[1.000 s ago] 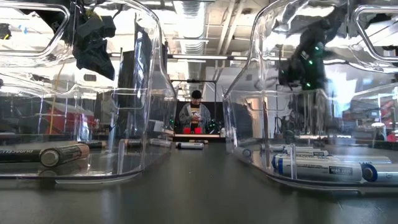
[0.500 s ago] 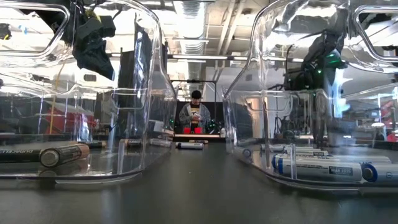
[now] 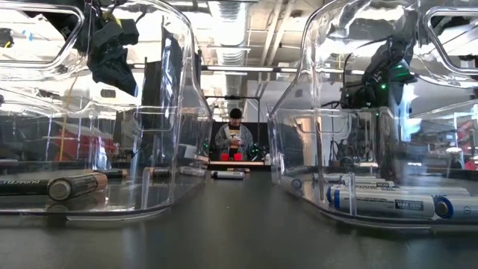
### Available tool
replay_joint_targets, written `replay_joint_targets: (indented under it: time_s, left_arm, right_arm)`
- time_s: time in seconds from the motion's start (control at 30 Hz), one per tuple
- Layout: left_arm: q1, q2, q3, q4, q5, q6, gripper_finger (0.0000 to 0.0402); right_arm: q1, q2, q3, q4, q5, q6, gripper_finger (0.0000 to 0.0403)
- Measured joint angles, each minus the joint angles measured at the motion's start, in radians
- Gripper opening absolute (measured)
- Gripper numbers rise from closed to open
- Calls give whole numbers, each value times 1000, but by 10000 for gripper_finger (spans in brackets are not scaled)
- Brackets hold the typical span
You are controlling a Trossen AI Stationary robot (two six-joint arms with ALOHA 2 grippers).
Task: Sort batteries
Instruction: Put the black battery into the left transparent bin
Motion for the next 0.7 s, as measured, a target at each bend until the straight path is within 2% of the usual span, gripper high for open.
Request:
replay_joint_targets:
  time_s: [0.2, 0.47, 0.7]
  left_arm:
    - [0, 0, 0, 0, 0, 0, 91]
    - [0, 0, 0, 0, 0, 0, 91]
    - [0, 0, 0, 0, 1, -1, 91]
  right_arm:
    - [0, 1, 0, 3, 1, -38, 75]
    - [0, -3, 0, 1, -1, -86, 68]
    - [23, -124, -1, 15, -2, -156, 66]
